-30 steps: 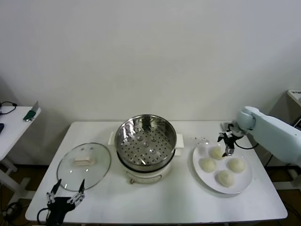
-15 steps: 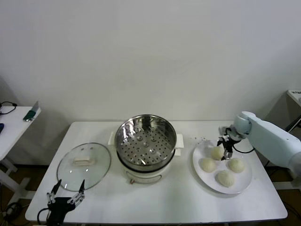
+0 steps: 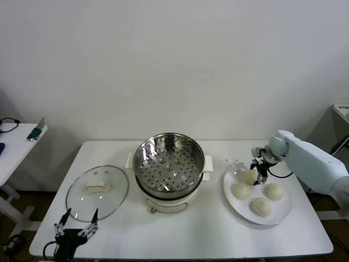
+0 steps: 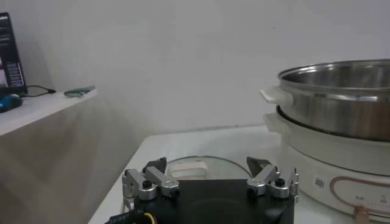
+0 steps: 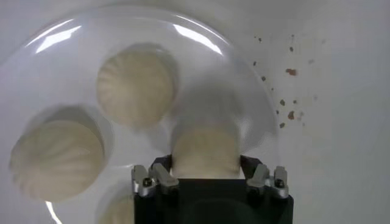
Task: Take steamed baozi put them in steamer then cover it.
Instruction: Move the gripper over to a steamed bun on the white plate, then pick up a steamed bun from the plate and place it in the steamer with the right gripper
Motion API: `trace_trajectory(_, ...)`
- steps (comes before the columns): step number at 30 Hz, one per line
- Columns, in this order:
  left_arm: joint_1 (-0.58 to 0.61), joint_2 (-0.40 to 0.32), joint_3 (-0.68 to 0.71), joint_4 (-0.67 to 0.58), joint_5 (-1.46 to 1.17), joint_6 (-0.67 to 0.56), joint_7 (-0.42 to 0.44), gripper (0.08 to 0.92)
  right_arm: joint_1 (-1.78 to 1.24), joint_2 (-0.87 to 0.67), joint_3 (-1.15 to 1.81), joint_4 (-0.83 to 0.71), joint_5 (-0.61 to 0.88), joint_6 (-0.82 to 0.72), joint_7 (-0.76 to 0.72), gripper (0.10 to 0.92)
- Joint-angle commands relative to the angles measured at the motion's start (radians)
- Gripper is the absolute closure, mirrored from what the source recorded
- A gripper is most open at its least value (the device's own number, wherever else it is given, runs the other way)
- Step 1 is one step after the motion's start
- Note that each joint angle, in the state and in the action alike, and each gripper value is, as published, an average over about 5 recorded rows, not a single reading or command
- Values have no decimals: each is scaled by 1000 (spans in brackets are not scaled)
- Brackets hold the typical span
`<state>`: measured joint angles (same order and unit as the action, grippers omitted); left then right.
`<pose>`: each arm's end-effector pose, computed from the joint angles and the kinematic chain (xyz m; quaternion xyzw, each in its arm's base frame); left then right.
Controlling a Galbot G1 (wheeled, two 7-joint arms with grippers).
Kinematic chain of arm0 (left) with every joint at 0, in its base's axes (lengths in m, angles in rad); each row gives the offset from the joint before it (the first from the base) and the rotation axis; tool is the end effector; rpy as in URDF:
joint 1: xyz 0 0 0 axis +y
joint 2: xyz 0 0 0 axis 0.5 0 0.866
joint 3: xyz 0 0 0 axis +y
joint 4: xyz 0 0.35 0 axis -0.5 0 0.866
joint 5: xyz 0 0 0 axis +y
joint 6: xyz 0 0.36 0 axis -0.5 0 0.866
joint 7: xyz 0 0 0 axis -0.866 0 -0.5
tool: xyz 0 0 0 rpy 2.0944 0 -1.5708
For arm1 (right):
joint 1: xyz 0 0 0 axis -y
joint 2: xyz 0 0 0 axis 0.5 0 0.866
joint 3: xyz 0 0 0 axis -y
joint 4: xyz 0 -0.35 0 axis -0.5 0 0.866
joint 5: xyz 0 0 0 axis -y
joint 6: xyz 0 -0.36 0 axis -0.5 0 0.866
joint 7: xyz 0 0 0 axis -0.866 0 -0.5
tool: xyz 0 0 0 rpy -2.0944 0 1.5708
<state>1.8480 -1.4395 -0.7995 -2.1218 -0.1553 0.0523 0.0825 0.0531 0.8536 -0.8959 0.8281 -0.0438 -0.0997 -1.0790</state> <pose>0.0983 0.1040 -0.3157 0.0359 -0.9886 -0.0524 0.1368 0.5704 -0.1925 -0.2452 0.4776 -0.5528 0.5075 0.4569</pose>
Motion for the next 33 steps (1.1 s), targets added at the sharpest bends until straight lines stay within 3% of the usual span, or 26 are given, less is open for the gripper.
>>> trace_trajectory(1, 0, -1, 1, -2, 3, 1, -1, 177, 41, -13, -27, 30, 9, 4, -3, 312)
trace_trajectory(11, -6, 0, 4, -5, 10, 9, -1, 177, 508, -58, -411, 286, 181, 136, -22, 314)
trace_trajectory(18, -16, 0, 5, -6, 11, 14, 0, 177, 874, 89, -572, 508, 254, 266, -8, 335)
trace_trajectory(24, -18, -5, 5, -15, 9, 15, -1, 177, 958, 285, -584, 548, 163, 441, 48, 338)
trace_trajectory(33, -17, -10, 5, -43, 7, 19, 0, 177, 788, 456, -588, 478, -30, 661, 168, 338)
